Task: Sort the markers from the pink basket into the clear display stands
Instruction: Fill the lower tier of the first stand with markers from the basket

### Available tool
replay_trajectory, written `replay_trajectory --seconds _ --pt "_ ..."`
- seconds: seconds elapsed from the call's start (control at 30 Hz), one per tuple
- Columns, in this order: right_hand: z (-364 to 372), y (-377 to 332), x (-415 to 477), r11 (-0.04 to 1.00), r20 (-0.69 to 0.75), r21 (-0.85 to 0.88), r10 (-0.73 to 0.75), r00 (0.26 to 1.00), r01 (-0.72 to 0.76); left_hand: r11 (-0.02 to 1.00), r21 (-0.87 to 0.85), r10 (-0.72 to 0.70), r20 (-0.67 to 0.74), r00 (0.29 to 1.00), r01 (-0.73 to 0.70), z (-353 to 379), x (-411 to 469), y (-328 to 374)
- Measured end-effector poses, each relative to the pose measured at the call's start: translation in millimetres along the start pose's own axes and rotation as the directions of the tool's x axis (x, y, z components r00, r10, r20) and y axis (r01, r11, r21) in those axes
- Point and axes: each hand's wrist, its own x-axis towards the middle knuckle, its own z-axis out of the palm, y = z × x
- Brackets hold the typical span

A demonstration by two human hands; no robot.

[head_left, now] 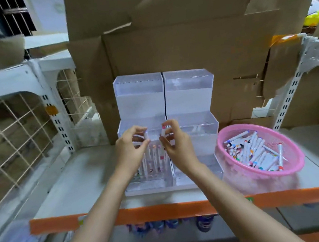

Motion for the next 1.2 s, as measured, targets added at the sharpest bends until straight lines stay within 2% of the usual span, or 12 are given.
replay_trajectory --seconds 0.23,0.33,0.43,0.6,1.2 --pt "24.4 4.2 -5.6 1.000 -0.052 -0.023 0.014 0.999 -0.015 0.997 -0.056 -0.040 0.080 0.996 0.045 -3.2 3.0 -16.7" --pt "27.2 8.1 -8.2 0.999 -0.064 -0.043 0.023 0.998 -0.026 1.000 -0.030 0.011 0.123 0.992 -0.008 -0.9 1.6 -22.4" --pt "29.4 10.7 -8.4 0.998 -0.077 -0.052 0.025 0.997 -0.029 0.999 -0.026 0.038 0.124 0.992 -0.035 -1.3 1.6 -25.0" --pt "34.6 8.7 -8.0 0.998 -0.076 -0.037 0.039 0.996 -0.042 0.998 -0.070 0.003 0.114 0.994 0.005 -2.4 3.3 -28.7" --pt "38.8 9.1 -5.8 0.998 -0.052 -0.049 0.047 0.998 -0.050 0.991 0.067 0.102 0.174 0.980 -0.115 -4.9 3.4 -36.2"
